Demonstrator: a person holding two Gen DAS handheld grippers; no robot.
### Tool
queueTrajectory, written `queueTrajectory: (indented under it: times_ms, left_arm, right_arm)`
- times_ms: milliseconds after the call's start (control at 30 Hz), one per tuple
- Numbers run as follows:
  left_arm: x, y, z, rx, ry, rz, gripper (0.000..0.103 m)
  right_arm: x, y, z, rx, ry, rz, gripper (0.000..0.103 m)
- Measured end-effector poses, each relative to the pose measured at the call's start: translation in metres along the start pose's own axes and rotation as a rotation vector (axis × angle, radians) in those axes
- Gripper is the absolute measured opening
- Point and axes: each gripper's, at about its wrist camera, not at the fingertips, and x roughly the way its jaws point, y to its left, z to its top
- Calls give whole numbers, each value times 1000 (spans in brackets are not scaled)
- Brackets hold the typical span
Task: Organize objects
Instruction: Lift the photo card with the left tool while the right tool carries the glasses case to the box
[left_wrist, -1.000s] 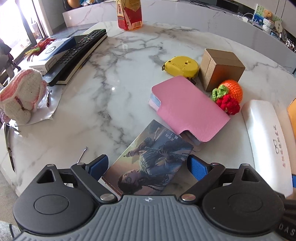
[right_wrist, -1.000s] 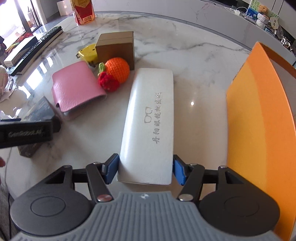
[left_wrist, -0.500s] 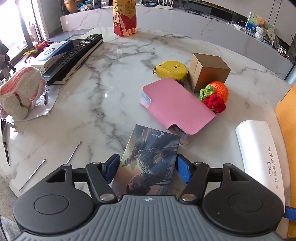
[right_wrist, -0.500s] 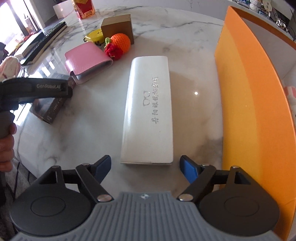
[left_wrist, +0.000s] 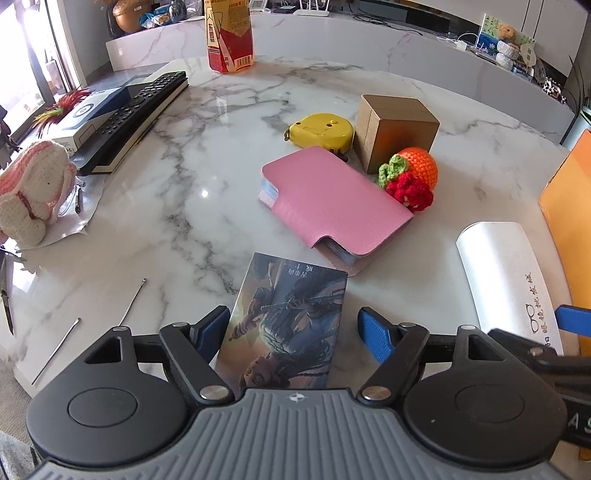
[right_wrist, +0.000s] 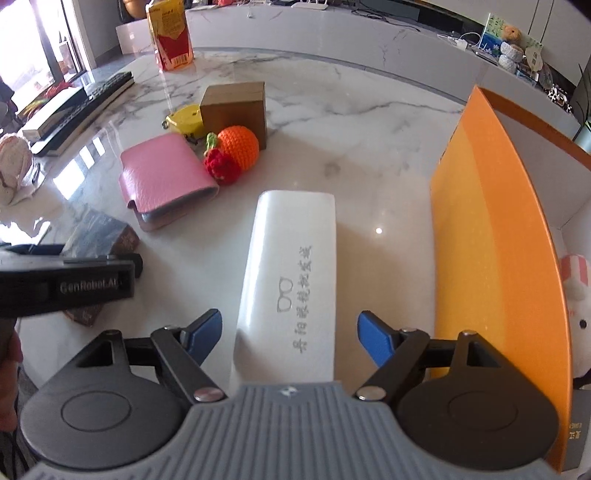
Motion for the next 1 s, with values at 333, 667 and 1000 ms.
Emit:
queueTrajectory:
  times_ms: [333, 667, 1000]
  left_arm:
    - [-2, 1, 2, -20, 0, 15, 75]
    - [-6, 13, 2, -97, -9, -49, 72]
    - [-30, 14, -6, -126, -8, -74, 71]
  right_arm:
    - [20, 5, 4, -35, 3, -13, 62]
    - [2, -1, 3, 14, -4, 3, 62]
    - [-55, -21, 6, 147, -94, 88, 62]
